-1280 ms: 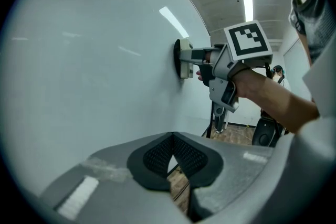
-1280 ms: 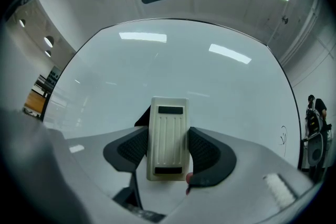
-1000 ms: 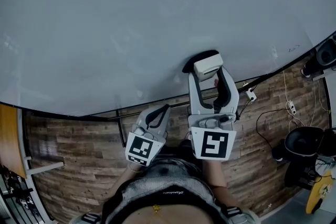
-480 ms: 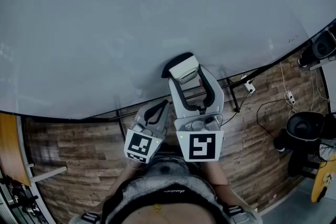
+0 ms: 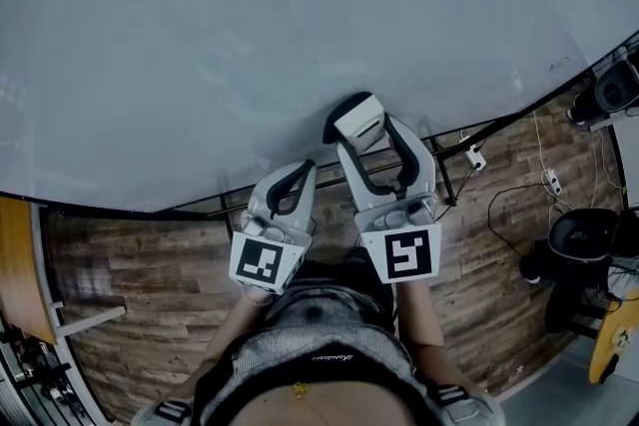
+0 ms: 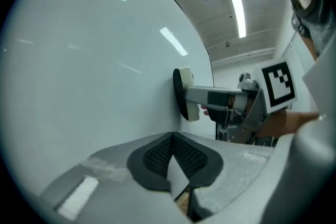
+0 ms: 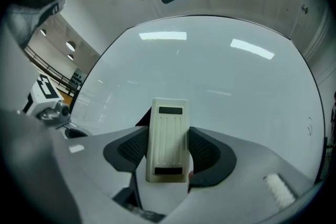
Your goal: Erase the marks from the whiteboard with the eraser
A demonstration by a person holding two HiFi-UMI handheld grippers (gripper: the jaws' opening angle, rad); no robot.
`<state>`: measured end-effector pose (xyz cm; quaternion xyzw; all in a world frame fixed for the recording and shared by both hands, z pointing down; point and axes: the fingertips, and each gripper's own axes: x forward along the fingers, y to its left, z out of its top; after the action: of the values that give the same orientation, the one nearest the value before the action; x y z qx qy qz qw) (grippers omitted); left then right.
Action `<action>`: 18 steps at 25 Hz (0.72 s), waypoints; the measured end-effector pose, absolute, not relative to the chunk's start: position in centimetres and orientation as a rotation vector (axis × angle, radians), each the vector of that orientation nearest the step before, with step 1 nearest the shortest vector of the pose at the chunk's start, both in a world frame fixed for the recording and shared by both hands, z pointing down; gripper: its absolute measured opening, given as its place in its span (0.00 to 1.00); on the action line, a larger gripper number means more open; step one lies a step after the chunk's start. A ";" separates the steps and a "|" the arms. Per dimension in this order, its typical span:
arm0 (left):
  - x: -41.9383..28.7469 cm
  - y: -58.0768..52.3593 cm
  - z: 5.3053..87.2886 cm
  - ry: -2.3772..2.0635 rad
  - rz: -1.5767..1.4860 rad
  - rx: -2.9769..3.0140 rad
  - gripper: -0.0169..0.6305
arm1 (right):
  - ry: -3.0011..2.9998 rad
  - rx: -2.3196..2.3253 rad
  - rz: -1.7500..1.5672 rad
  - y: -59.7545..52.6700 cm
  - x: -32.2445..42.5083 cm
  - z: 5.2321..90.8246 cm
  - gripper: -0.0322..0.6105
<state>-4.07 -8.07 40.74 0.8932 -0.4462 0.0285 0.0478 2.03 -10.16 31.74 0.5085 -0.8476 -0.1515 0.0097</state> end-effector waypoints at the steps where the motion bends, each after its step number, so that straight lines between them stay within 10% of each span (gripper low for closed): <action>1: -4.3 -8.0 40.5 -1.370 0.066 2.724 0.03 | -2.653 1.592 -0.448 -9.9 2.2 32.3 0.43; 18: -5.7 -6.1 37.3 -1.451 -0.043 2.792 0.03 | -2.674 1.693 -0.271 -6.9 2.4 34.6 0.43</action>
<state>-5.72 -6.10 37.30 0.8872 -0.4611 -0.0138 -0.0024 2.39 -6.95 34.64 0.5329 -0.8417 -0.0852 -0.0175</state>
